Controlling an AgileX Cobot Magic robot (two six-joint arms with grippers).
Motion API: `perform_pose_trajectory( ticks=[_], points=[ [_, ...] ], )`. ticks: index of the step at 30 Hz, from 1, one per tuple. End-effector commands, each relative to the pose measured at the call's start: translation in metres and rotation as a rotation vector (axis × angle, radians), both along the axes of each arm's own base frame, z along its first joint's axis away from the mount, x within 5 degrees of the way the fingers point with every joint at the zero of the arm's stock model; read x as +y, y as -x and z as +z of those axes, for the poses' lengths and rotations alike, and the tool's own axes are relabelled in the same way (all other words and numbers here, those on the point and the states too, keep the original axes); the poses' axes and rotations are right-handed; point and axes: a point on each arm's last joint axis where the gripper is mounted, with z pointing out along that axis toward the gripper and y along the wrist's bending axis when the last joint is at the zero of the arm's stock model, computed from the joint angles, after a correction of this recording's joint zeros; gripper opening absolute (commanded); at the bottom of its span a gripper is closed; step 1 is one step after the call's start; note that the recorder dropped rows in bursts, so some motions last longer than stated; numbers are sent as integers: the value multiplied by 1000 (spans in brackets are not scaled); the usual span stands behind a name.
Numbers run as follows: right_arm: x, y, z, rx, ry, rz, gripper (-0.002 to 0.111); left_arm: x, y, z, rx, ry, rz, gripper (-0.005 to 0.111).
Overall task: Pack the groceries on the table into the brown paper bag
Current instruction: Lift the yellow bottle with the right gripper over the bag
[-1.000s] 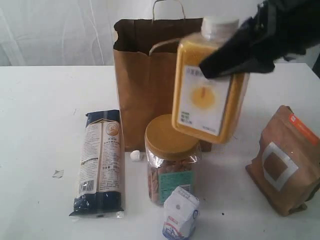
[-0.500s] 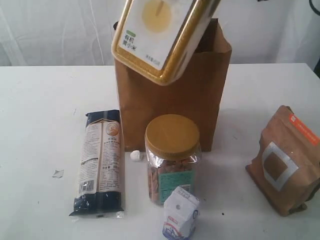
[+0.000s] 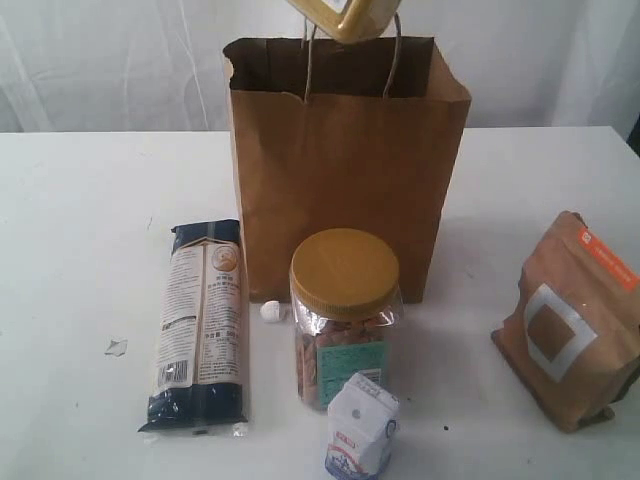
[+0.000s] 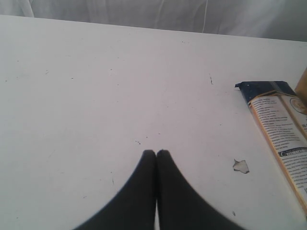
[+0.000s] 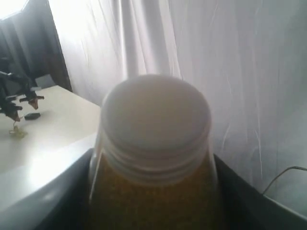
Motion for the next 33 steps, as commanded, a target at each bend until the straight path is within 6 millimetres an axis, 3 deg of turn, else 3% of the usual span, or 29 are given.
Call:
perform_pose_trajectory(
  ticks=[1,8,13,17,20,26,33],
  points=[
    [1,-2,12,-7,-142,18,0,0,0,-1,0,-2,-9,0],
    [5,11,23,-34,-187,146,0,0,0,-1,0,-2,-9,0],
    [3,17,38,-89,-190,136,0,0,0,-1,0,-2,-9,0],
    [0,9,38,-123,-169,45,0,0,0,-1,0,-2,-9,0],
    [0,-12,25,-133,-119,-30,0,0,0,-1,0,-2,-9,0],
    [13,-62,-28,-65,-4,-28,0,0,0,-1,0,-2,-9,0],
    [19,-85,-58,-20,45,-30,0,0,0,-1,0,-2,-9,0]
  ],
)
